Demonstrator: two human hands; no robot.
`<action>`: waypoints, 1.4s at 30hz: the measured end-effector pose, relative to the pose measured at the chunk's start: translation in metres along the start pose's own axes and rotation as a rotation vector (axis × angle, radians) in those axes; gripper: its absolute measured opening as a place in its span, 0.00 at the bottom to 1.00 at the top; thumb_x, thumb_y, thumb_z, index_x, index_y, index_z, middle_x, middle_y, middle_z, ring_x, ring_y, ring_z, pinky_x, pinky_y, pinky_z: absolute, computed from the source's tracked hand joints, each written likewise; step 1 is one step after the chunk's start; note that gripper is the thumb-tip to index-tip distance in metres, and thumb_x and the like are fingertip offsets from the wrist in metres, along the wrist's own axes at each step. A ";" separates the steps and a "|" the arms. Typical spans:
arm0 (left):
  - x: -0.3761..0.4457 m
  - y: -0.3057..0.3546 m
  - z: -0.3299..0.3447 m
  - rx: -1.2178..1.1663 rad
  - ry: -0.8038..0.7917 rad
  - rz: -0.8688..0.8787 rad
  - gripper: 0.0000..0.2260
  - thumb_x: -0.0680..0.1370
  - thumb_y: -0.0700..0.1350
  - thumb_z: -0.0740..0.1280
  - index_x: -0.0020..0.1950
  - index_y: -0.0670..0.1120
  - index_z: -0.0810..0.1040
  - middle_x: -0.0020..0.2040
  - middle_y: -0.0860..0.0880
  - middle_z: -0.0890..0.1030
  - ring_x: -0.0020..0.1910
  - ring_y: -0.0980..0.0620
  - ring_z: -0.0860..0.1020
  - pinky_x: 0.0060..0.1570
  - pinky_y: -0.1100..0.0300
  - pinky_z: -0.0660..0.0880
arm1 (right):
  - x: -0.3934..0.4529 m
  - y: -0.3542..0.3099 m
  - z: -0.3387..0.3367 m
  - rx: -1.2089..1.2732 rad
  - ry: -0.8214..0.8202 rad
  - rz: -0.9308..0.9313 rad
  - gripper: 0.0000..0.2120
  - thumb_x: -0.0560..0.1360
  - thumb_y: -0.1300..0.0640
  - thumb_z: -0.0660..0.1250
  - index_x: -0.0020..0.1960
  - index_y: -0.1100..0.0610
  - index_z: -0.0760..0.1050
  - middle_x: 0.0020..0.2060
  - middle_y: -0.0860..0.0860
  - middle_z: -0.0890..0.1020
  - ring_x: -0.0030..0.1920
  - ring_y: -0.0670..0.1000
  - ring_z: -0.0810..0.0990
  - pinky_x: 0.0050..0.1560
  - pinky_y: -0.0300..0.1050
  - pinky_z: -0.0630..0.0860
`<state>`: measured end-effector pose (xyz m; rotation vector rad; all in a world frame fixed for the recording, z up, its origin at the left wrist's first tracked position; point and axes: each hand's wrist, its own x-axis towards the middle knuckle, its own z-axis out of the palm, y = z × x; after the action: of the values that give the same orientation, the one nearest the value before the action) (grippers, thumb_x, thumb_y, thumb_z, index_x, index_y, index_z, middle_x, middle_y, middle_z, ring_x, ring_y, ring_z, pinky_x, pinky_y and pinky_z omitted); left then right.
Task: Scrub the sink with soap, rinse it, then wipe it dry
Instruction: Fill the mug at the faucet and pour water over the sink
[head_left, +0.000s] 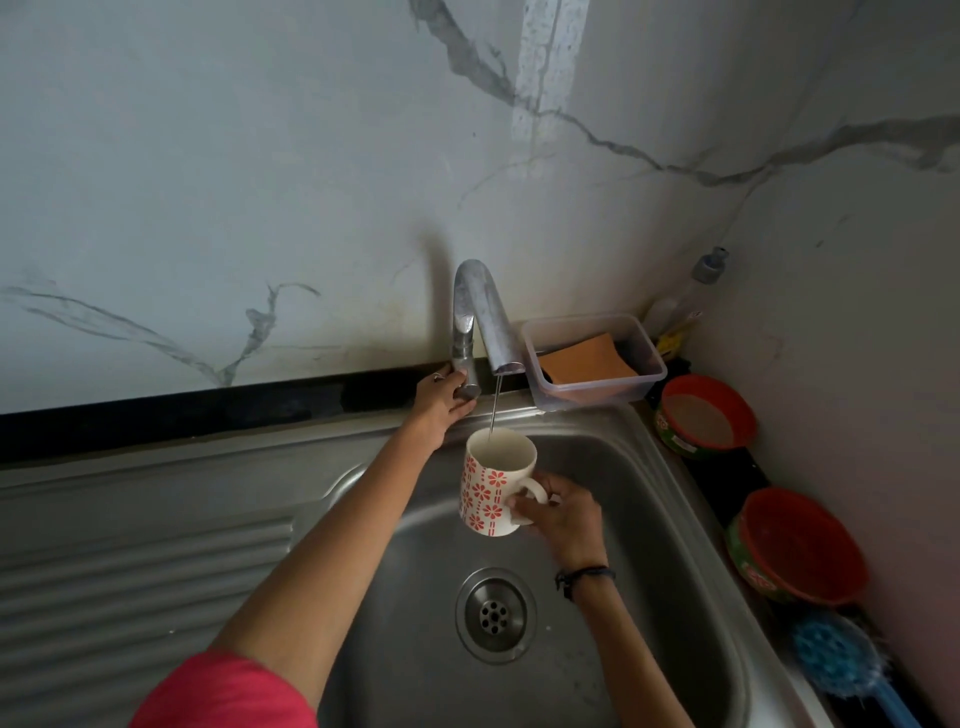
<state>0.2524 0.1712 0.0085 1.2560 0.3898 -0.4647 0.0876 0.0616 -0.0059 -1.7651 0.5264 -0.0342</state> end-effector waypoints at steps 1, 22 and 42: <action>-0.001 0.001 0.000 -0.024 -0.009 -0.022 0.17 0.80 0.38 0.60 0.69 0.40 0.68 0.54 0.41 0.77 0.48 0.47 0.78 0.56 0.55 0.73 | 0.000 0.002 0.003 -0.004 0.013 -0.025 0.10 0.66 0.67 0.73 0.39 0.54 0.78 0.37 0.47 0.80 0.40 0.47 0.79 0.44 0.47 0.80; 0.011 -0.016 -0.009 -0.389 -0.043 -0.084 0.14 0.80 0.40 0.61 0.64 0.37 0.69 0.47 0.40 0.79 0.62 0.43 0.75 0.55 0.53 0.74 | 0.006 0.047 0.028 -0.028 0.197 -0.302 0.13 0.68 0.66 0.73 0.51 0.58 0.81 0.45 0.36 0.79 0.45 0.36 0.78 0.46 0.32 0.76; 0.002 -0.011 -0.027 -0.095 -0.014 -0.076 0.12 0.76 0.40 0.67 0.58 0.38 0.74 0.59 0.38 0.77 0.57 0.43 0.78 0.53 0.54 0.76 | -0.002 0.041 0.027 0.066 0.138 -0.254 0.20 0.69 0.65 0.72 0.45 0.39 0.76 0.36 0.43 0.82 0.38 0.44 0.79 0.43 0.40 0.78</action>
<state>0.2479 0.1942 -0.0086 1.1485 0.4435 -0.5134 0.0803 0.0809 -0.0507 -1.7637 0.3920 -0.3493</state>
